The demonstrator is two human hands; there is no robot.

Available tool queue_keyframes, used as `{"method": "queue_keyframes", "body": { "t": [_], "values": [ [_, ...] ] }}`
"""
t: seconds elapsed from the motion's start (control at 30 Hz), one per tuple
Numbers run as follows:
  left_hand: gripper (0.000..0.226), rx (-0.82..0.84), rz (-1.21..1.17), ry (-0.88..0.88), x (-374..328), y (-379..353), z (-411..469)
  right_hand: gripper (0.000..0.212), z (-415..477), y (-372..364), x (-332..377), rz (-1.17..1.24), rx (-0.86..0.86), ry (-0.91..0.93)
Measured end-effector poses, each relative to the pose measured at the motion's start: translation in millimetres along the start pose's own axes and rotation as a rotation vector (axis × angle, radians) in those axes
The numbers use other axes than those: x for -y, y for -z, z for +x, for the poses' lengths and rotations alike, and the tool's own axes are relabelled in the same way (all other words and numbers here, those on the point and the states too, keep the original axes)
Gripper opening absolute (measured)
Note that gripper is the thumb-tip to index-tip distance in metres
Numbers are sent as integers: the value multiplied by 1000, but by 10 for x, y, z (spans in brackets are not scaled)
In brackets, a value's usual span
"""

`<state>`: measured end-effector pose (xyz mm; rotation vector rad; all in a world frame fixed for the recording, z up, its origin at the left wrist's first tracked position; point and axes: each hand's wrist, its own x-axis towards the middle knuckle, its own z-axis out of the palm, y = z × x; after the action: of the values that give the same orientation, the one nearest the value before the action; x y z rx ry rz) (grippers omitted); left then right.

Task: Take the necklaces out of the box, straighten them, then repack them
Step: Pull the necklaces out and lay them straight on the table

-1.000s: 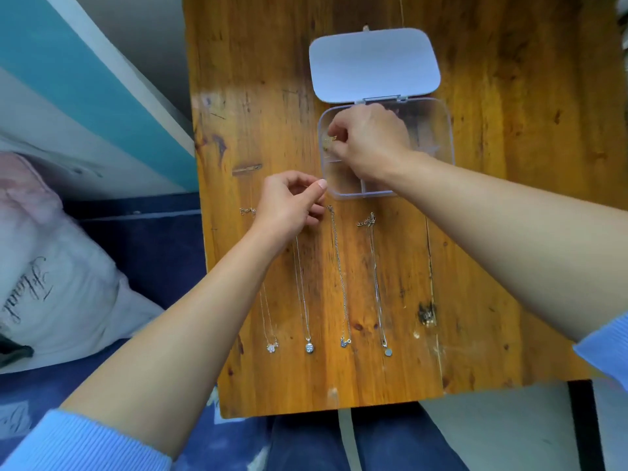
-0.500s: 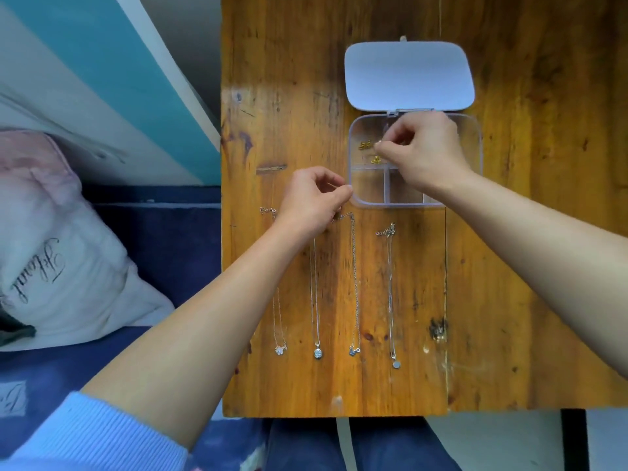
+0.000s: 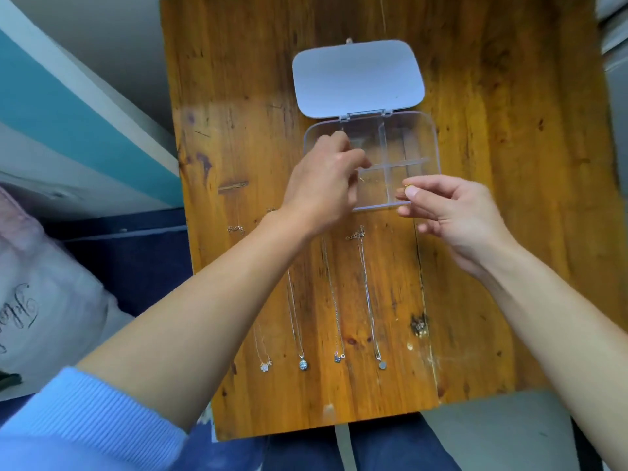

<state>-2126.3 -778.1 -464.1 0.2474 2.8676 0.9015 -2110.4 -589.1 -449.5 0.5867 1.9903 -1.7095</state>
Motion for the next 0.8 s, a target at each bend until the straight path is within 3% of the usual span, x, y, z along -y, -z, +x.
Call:
{"method": "queue_keyframes", "body": {
  "t": [0.13,0.3,0.47,0.6,0.8],
  "values": [
    [27,188,90,-40,-40,-148,121,8,-96,86,-34,34,-39,-11],
    [20,184,71,-48,10,-166,130,8,-132,138,18,241,-26,-64],
    [25,218,-310,92,41,182,139,17,-125,287,24,273,-158,-36],
    [32,342,-654,244,31,494,33,14,-169,341,-49,225,-141,-52],
    [38,309,-1047,340,32,661,-83,12,-304,367,-270,253,-236,-122]
  ]
}}
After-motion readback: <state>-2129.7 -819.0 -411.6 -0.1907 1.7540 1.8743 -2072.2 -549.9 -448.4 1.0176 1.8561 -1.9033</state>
